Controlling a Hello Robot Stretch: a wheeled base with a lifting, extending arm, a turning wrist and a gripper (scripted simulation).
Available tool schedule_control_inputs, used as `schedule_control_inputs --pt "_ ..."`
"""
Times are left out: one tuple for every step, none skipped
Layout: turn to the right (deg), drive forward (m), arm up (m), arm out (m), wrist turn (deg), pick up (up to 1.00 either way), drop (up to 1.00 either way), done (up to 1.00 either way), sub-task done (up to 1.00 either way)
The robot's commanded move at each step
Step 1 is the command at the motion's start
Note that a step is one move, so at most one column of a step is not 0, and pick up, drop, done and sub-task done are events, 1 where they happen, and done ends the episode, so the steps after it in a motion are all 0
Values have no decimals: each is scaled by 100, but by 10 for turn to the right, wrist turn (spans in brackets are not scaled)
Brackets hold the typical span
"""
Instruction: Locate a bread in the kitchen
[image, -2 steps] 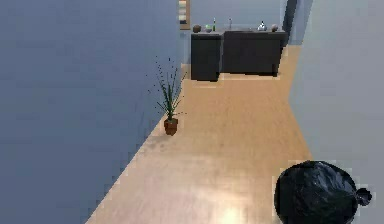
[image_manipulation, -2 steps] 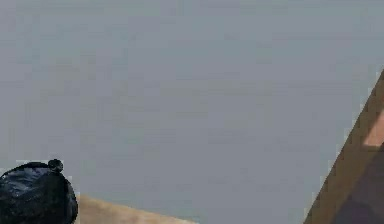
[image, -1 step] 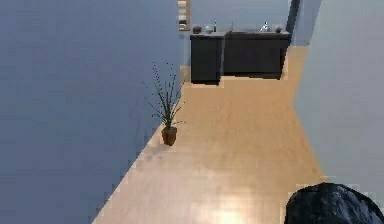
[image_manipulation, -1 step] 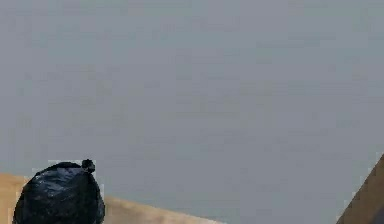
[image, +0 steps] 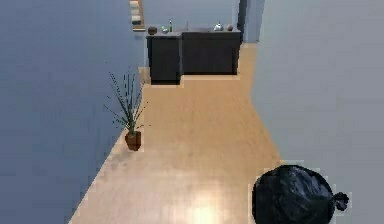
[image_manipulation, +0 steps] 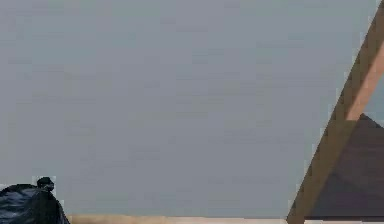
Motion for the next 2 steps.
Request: schedule_control_inputs --pt "0 45 0 0 0 0 0 0 0" --pt "0 90 0 0 0 0 0 0 0"
